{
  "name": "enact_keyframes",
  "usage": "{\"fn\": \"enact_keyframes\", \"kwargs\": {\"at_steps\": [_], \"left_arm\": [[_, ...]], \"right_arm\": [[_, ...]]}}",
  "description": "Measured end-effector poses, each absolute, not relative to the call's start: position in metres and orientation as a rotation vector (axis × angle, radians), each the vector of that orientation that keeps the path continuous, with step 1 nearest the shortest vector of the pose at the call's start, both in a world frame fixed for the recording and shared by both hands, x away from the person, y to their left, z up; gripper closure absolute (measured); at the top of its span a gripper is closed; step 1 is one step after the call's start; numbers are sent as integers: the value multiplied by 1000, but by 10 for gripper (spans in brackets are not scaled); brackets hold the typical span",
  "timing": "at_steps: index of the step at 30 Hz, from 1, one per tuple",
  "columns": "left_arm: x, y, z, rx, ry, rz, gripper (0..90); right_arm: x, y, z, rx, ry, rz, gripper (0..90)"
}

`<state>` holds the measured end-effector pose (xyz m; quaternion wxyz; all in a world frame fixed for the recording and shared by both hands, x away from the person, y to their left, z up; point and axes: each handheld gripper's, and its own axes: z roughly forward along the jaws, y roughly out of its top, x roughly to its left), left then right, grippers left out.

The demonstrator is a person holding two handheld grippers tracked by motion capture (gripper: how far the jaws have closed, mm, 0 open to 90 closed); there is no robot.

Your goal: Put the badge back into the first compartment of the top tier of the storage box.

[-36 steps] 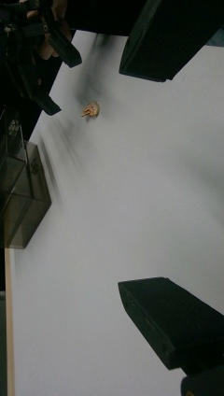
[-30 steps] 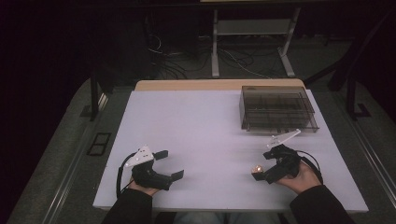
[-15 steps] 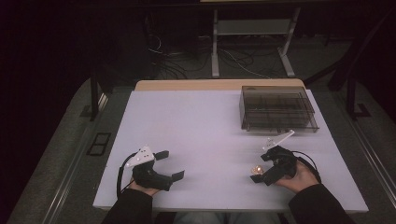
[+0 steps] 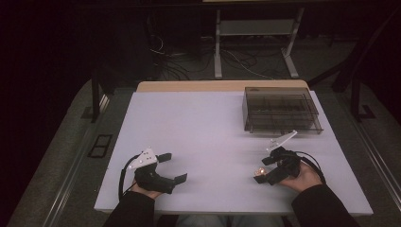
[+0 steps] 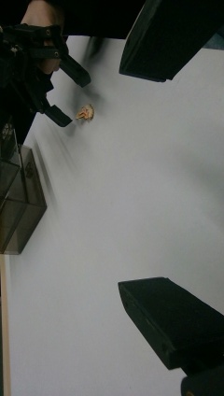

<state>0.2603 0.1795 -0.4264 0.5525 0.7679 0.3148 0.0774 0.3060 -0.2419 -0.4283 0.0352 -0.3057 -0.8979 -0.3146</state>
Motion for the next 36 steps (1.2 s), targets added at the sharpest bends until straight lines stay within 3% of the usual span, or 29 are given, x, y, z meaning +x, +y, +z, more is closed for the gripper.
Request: {"fn": "enact_keyframes", "kwargs": {"at_steps": [7, 19, 36], "left_arm": [[260, 179, -427, 1818, 743, 181, 0], [260, 179, -426, 1818, 741, 184, 0], [261, 178, -426, 1823, 733, 180, 0]], "right_arm": [[310, -241, -433, -936, -2763, -950, 173], [312, -250, -439, -927, -2720, -1008, 325], [309, -251, -440, -929, -2769, -1014, 682]]}}
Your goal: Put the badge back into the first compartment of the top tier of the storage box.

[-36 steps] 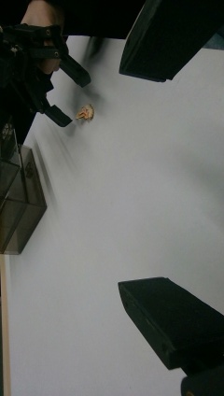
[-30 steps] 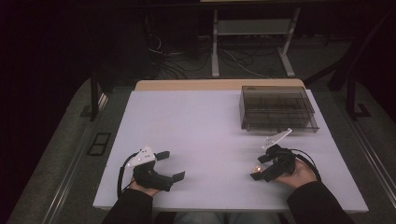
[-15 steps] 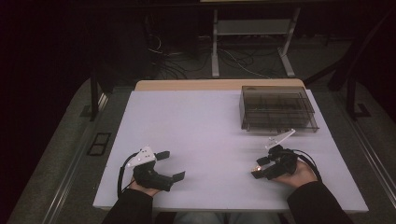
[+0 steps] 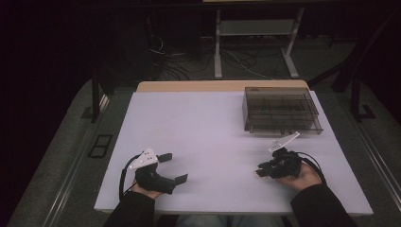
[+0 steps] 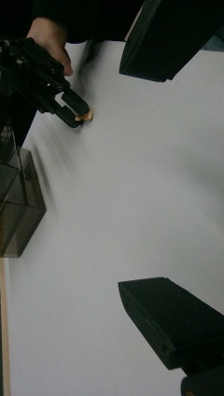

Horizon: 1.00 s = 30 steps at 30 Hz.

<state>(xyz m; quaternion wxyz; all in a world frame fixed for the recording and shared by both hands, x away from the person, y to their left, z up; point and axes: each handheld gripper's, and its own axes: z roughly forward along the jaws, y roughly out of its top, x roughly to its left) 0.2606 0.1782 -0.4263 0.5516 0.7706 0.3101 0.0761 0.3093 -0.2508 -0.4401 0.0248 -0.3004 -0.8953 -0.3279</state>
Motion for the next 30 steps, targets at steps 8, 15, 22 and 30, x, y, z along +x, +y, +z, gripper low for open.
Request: {"fn": "enact_keyframes", "kwargs": {"at_steps": [8, 15, 22, 30], "left_arm": [[260, 178, -426, 1823, 733, 178, 0], [261, 178, -426, 1822, 732, 177, 0], [261, 178, -426, 1821, 731, 175, 0], [261, 178, -426, 1818, 734, 173, 0]], "right_arm": [[305, -252, -434, -911, -2752, -1078, 812], [306, -255, -432, -935, -2692, -1078, 836], [305, -255, -431, -932, -2688, -1080, 839], [305, -255, -431, -948, -2677, -1071, 840]]}}
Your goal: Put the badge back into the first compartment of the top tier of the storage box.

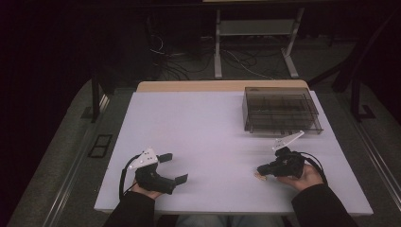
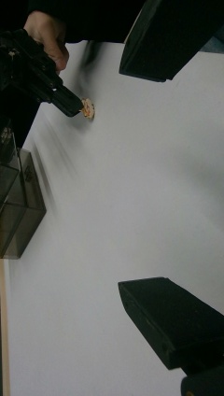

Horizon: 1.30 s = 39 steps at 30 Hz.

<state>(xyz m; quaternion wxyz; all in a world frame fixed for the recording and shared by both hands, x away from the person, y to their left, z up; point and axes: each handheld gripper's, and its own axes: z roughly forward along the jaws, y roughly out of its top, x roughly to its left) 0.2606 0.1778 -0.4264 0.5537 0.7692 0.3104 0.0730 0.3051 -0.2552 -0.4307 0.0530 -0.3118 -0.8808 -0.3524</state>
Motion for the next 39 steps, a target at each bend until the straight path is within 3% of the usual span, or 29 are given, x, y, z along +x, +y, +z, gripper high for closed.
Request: {"fn": "enact_keyframes", "kwargs": {"at_steps": [39], "left_arm": [[261, 178, -427, 1827, 734, 171, 0]], "right_arm": [[309, -265, -391, -941, -2687, -1139, 839]]}}
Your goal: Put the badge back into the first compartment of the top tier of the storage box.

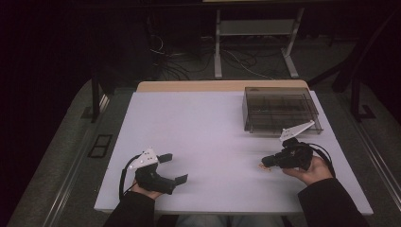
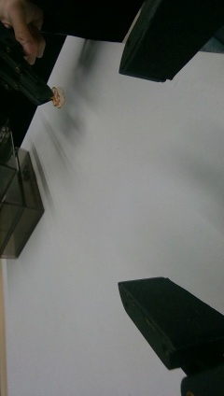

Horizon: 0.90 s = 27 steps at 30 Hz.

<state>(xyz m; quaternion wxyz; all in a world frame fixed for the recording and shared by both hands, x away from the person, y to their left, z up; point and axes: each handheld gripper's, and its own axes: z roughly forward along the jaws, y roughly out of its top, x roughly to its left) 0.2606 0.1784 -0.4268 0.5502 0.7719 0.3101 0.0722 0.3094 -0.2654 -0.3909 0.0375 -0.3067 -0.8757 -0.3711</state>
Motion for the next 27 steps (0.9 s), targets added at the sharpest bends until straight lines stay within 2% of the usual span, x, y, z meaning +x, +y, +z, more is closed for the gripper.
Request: {"fn": "enact_keyframes", "kwargs": {"at_steps": [27], "left_arm": [[261, 178, -427, 1826, 734, 171, 0]], "right_arm": [[315, -269, -366, -942, -2716, -1159, 839]]}}
